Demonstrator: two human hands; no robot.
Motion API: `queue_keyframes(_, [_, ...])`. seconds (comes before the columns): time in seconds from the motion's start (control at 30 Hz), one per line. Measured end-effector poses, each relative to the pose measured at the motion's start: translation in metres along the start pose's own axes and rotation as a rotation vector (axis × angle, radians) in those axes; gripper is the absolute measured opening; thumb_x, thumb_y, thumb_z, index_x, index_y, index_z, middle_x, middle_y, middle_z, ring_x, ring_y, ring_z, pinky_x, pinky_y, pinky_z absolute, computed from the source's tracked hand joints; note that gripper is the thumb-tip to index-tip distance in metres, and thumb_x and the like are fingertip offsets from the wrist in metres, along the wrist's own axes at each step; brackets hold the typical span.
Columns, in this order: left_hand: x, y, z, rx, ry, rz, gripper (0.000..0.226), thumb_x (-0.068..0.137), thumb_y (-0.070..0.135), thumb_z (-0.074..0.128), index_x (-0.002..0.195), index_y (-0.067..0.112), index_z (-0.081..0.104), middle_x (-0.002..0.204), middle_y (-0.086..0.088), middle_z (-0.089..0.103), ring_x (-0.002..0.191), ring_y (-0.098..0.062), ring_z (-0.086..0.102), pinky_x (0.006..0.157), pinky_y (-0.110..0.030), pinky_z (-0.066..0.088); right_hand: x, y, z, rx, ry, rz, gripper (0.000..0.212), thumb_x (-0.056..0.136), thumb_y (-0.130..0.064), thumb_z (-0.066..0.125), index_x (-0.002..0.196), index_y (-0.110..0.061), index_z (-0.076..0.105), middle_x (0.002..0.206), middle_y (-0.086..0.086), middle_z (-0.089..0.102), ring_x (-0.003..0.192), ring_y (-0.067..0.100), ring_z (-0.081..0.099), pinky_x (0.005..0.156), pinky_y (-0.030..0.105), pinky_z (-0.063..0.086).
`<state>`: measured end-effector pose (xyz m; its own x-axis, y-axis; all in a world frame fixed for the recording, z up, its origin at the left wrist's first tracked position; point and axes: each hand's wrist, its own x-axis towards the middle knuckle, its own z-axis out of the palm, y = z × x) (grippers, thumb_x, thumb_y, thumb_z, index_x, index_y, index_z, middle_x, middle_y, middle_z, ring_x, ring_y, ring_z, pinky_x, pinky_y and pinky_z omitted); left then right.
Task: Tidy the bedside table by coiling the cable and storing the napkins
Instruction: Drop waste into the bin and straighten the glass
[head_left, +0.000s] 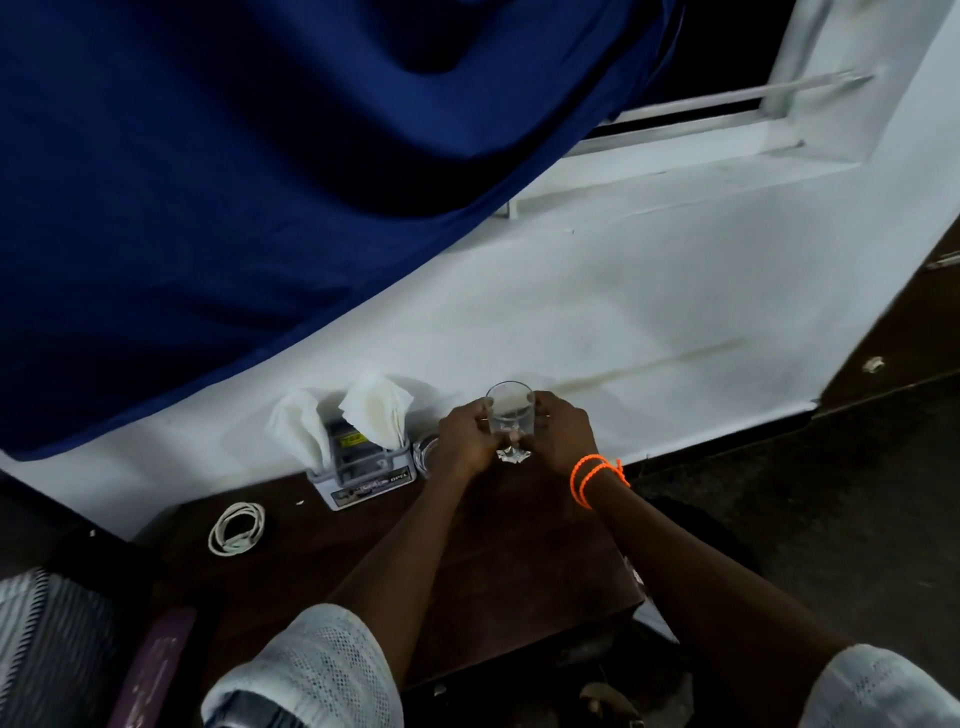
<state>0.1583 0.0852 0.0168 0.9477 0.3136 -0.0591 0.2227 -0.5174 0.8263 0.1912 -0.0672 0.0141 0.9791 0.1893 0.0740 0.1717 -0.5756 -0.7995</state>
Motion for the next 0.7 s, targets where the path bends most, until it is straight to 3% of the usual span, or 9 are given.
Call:
queue_keyframes(0.1, [-0.003, 0.005, -0.006, 0.001, 0.037, 0.017, 0.054, 0.064, 0.02, 0.093, 0.115, 0.015, 0.075, 0.111, -0.004, 0.078, 0.099, -0.016, 0.073, 0.078, -0.021, 0.049, -0.001, -0.009, -0.003, 0.002, 0.017, -0.018, 0.058, 0.068, -0.015, 0.087, 0.122, -0.013, 0.067, 0.109, 0.006, 0.077, 0.103, 0.022, 0.073, 0.087, 0.021, 0.051])
queue_keyframes(0.2, [-0.006, 0.014, -0.018, -0.027, 0.05, 0.035, 0.053, 0.065, 0.021, 0.094, 0.113, 0.009, 0.074, 0.111, -0.004, 0.077, 0.097, -0.015, 0.071, 0.074, -0.019, 0.044, -0.001, -0.023, -0.009, 0.055, 0.006, -0.029, 0.058, 0.067, -0.012, 0.088, 0.122, -0.012, 0.066, 0.11, 0.007, 0.076, 0.097, 0.023, 0.074, 0.088, 0.033, 0.057])
queue_keyframes(0.27, [-0.008, 0.019, -0.03, -0.021, 0.068, 0.059, 0.055, 0.067, 0.021, 0.093, 0.116, 0.008, 0.073, 0.111, -0.005, 0.077, 0.097, -0.017, 0.072, 0.071, -0.016, 0.046, -0.001, -0.034, -0.01, 0.066, -0.01, -0.045, 0.062, 0.067, -0.009, 0.088, 0.124, -0.011, 0.065, 0.113, 0.008, 0.074, 0.098, 0.023, 0.074, 0.086, 0.032, 0.058])
queue_keyframes(0.5, [-0.021, 0.016, -0.079, 0.003, 0.065, 0.075, 0.06, 0.069, 0.022, 0.092, 0.123, 0.007, 0.072, 0.127, -0.011, 0.071, 0.112, -0.022, 0.07, 0.097, -0.033, 0.054, -0.013, -0.067, 0.009, 0.138, -0.054, -0.074, 0.064, 0.069, -0.007, 0.086, 0.129, -0.009, 0.062, 0.119, 0.011, 0.072, 0.103, 0.026, 0.071, 0.089, 0.04, 0.059])
queue_keyframes(0.7, [-0.028, -0.007, -0.097, 0.005, 0.073, 0.022, 0.057, 0.067, 0.018, 0.094, 0.118, 0.004, 0.073, 0.113, -0.012, 0.076, 0.103, -0.024, 0.073, 0.094, -0.042, 0.056, -0.019, -0.074, 0.037, 0.146, -0.1, -0.08, 0.067, 0.069, -0.002, 0.086, 0.131, -0.005, 0.059, 0.121, 0.014, 0.071, 0.105, 0.028, 0.071, 0.088, 0.038, 0.059])
